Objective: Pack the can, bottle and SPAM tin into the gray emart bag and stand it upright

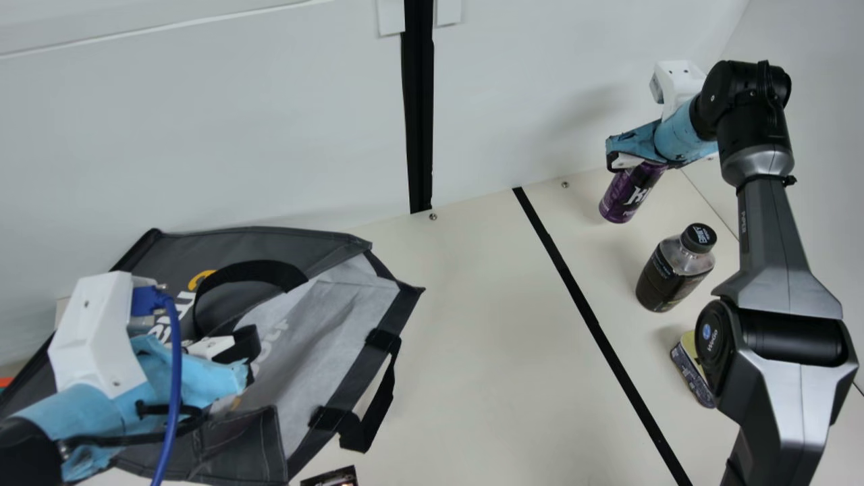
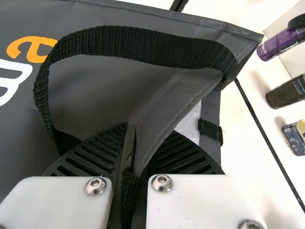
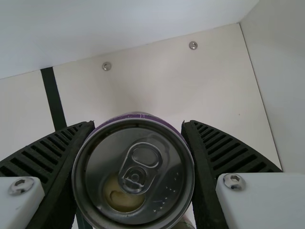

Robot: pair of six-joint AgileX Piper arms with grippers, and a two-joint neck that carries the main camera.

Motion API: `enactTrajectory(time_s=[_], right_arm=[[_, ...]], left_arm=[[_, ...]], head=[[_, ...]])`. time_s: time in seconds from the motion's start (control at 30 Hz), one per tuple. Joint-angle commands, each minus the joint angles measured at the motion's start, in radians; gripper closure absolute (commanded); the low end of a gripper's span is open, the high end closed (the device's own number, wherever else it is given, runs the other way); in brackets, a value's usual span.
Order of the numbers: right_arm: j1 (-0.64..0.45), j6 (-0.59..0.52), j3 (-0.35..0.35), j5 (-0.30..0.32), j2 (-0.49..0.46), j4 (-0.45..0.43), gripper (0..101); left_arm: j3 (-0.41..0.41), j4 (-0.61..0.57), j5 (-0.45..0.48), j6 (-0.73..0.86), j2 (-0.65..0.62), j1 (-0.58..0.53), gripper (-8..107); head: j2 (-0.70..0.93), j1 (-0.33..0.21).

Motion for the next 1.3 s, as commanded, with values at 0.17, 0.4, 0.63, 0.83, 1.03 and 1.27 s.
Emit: enactTrajectory(time_s=[0.17,0.4,0.63,0.83,1.03,1.27], right_arm=[[0.005,-0.04,0.026,-0.002,-0.038,0.02,101],[0.018,-0.072,0.066,-0.002,-0.087,0.035,101],[0.042,-0.102,0.12,-0.002,-0.145,0.057,101],[0.066,-0.127,0.184,-0.002,-0.206,0.078,101],[0.092,-0.155,0.259,-0.002,-0.271,0.089,101],[0.125,-0.181,0.343,-0.002,-0.341,0.098,101]], left_arm=[[0.0,0.0,0.0,0.0,0.0,0.0,107],[0.0,0.0,0.0,0.0,0.0,0.0,107],[0.0,0.0,0.0,0.0,0.0,0.0,107],[0.0,0.0,0.0,0.0,0.0,0.0,107],[0.0,0.0,0.0,0.0,0.0,0.0,107],[0.0,0.0,0.0,0.0,0.0,0.0,107]], head=[[-0.001,-0.023],[-0.001,-0.023],[-0.001,-0.023],[-0.001,-0.023],[-0.001,-0.023],[-0.001,-0.023]])
